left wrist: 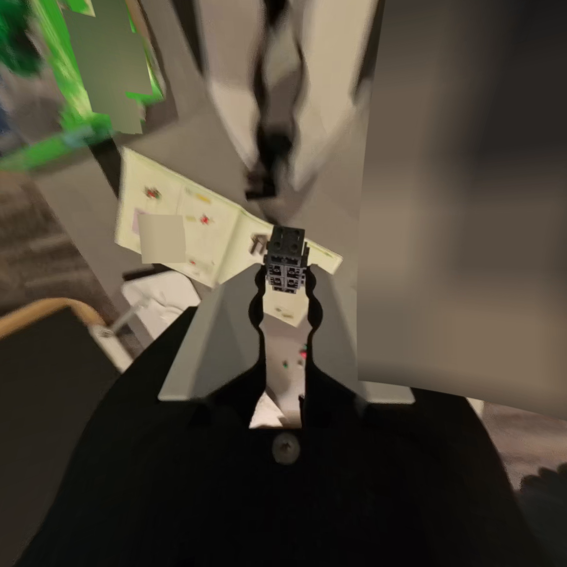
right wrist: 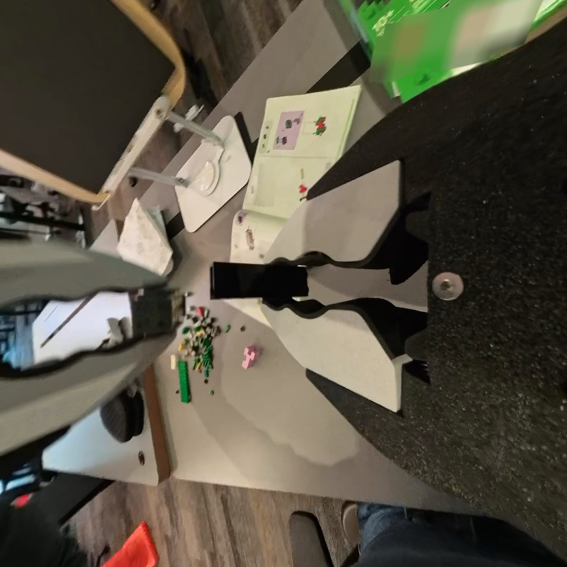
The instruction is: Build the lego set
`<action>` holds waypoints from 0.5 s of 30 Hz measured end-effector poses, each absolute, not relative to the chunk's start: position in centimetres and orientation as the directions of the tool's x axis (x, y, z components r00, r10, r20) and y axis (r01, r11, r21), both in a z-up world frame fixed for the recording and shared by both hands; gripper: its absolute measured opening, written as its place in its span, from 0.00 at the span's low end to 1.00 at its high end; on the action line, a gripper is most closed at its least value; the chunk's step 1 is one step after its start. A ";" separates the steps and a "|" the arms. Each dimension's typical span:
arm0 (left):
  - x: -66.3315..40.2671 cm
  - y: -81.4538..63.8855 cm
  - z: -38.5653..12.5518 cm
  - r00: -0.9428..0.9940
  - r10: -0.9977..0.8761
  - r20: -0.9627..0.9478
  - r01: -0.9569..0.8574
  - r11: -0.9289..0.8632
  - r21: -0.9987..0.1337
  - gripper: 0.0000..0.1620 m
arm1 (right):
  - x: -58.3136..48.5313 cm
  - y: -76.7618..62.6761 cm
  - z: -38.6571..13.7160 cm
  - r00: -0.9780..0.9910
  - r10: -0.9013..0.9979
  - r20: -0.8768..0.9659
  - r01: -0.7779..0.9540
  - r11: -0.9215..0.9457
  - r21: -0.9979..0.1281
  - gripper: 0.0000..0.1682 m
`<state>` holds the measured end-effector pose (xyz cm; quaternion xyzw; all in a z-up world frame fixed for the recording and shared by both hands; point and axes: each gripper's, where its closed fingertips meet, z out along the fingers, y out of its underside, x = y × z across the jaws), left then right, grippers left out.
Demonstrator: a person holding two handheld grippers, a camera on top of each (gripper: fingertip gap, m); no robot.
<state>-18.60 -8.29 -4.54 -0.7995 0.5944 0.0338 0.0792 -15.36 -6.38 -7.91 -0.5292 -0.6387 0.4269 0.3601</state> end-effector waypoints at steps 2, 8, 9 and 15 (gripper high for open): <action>-19.8 -9.2 -6.8 0.332 -0.937 -0.109 -0.943 -0.332 -0.020 0.15 | -14.9 -4.5 -8.7 -0.128 0.992 -0.013 0.395 0.039 -0.918 0.10; -22.9 -14.7 -18.3 0.394 -0.919 0.023 -0.899 -0.380 0.217 0.15 | -12.6 1.4 -10.4 0.065 0.995 -0.077 0.397 -0.096 -0.913 0.10; -22.8 -15.4 -20.0 0.396 -0.918 0.040 -0.898 -0.378 0.225 0.15 | -12.1 2.1 -10.5 0.089 0.992 -0.086 0.392 -0.114 -0.913 0.10; -21.4 -17.4 -26.2 0.392 -0.917 0.068 -0.871 -0.347 0.348 0.15 | -10.0 3.8 -9.9 0.148 0.981 -0.124 0.330 -0.167 -0.929 0.10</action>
